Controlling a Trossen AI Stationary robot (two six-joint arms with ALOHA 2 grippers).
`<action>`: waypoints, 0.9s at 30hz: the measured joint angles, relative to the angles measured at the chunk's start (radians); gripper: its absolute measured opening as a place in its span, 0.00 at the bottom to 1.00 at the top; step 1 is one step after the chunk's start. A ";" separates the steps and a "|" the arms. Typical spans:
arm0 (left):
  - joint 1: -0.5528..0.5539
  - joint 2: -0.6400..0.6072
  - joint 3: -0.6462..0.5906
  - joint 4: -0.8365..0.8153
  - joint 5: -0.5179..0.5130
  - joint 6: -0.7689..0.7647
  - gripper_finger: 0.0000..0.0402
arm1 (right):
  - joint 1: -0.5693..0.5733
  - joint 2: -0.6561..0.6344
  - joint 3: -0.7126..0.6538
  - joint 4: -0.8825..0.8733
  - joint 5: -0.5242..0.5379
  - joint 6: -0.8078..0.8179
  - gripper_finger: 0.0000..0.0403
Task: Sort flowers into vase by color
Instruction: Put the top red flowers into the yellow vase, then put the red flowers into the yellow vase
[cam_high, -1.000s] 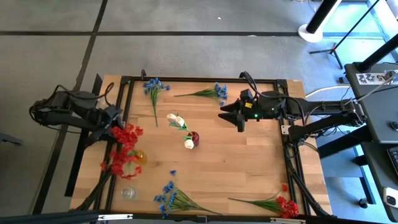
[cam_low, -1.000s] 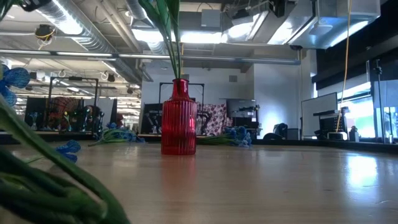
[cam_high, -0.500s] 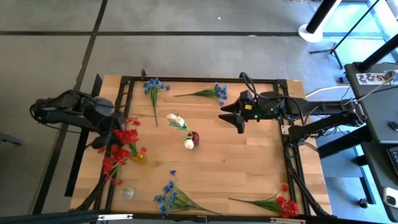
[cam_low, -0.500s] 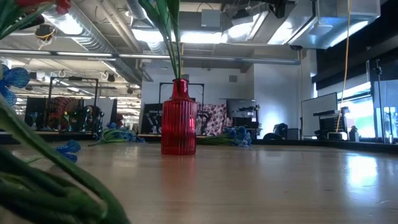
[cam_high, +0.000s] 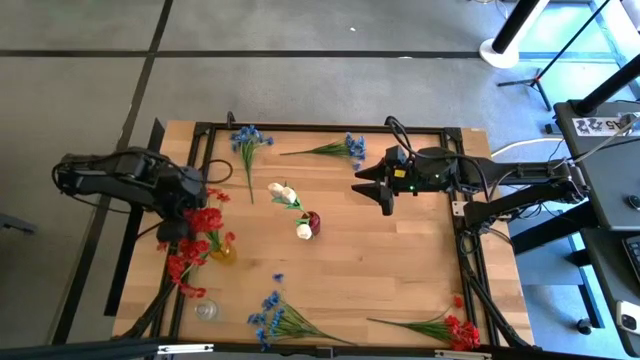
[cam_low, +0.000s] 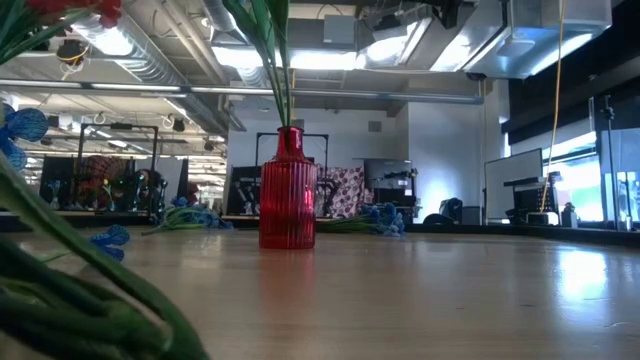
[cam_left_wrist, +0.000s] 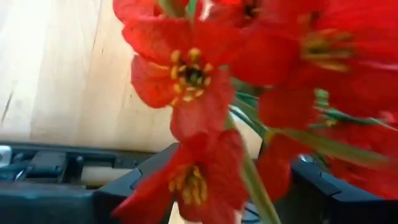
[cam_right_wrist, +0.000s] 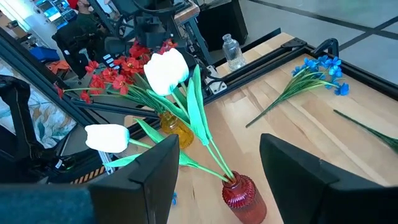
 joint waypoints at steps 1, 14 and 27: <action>0.000 0.006 0.019 -0.007 0.000 -0.002 0.55 | 0.000 0.000 0.000 -0.002 0.000 0.000 0.55; 0.000 0.003 0.264 -0.052 0.158 -0.184 0.54 | 0.000 0.000 0.000 -0.051 -0.001 -0.001 0.55; 0.000 -0.002 0.442 0.199 -0.228 -0.225 0.54 | 0.000 0.000 0.000 -0.041 0.049 0.063 0.55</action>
